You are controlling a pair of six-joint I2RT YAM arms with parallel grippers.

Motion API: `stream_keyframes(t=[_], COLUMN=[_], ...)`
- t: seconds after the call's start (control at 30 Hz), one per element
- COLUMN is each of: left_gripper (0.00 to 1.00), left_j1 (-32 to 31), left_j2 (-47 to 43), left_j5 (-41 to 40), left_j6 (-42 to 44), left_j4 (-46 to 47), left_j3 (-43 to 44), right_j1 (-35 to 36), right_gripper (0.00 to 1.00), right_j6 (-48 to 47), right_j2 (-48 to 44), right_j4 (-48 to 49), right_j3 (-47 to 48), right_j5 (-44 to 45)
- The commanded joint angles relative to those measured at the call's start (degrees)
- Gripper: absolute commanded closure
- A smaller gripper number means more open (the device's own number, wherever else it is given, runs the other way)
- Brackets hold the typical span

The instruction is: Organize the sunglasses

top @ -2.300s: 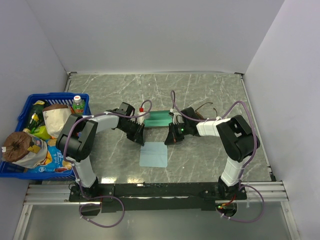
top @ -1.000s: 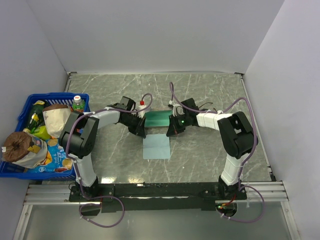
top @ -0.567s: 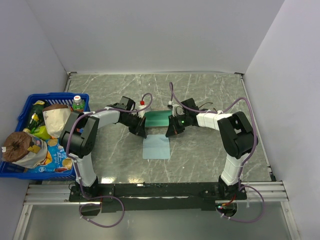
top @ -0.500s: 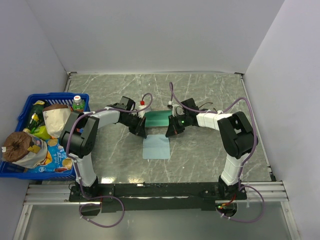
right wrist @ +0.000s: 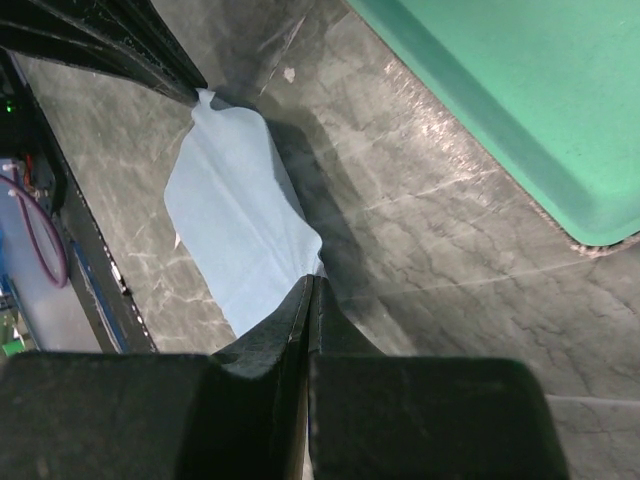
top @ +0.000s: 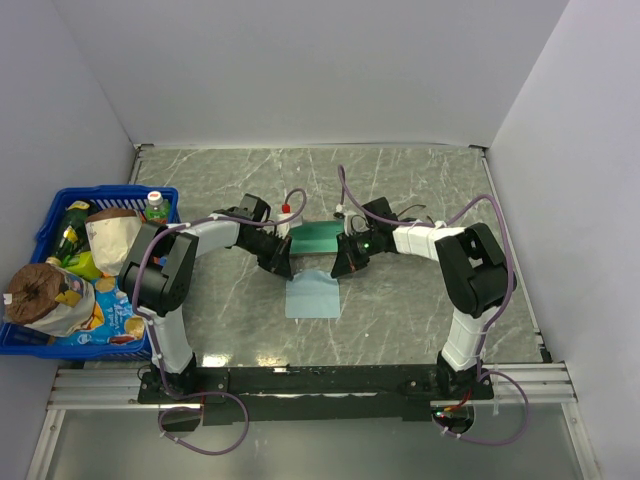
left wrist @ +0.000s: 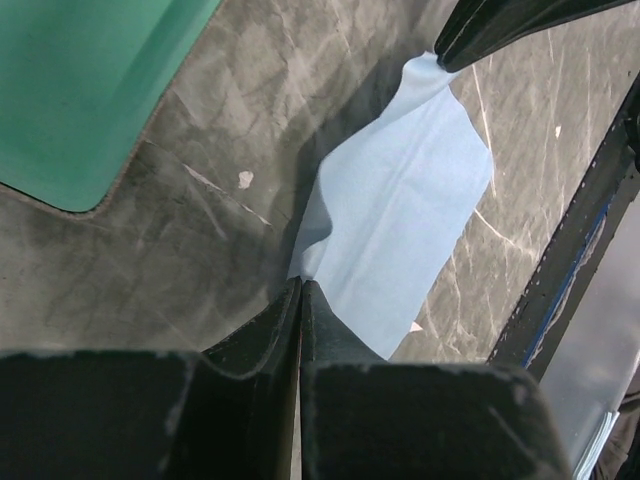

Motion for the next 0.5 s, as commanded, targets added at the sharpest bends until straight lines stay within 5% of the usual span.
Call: stream_keyframes(t=[0.0, 0.47], left_gripper=[0.93, 0.92], left_j1=[0.1, 0.1], left_j2=[-1.9, -2.4], left_j5=[2.9, 5.4], left_j6=[2.2, 4.3], left_j4=[-1.6, -4.3], left_j3=[1.0, 0.4], right_j1=[-0.3, -0.2], right_gripper=[1.0, 1.0], right_j6=[-3.1, -4.2], right_j2=[-2.9, -4.7], right_j4=[-1.2, -2.6], right_j3=[-0.5, -2.2], right_j5=[-2.0, -2.6])
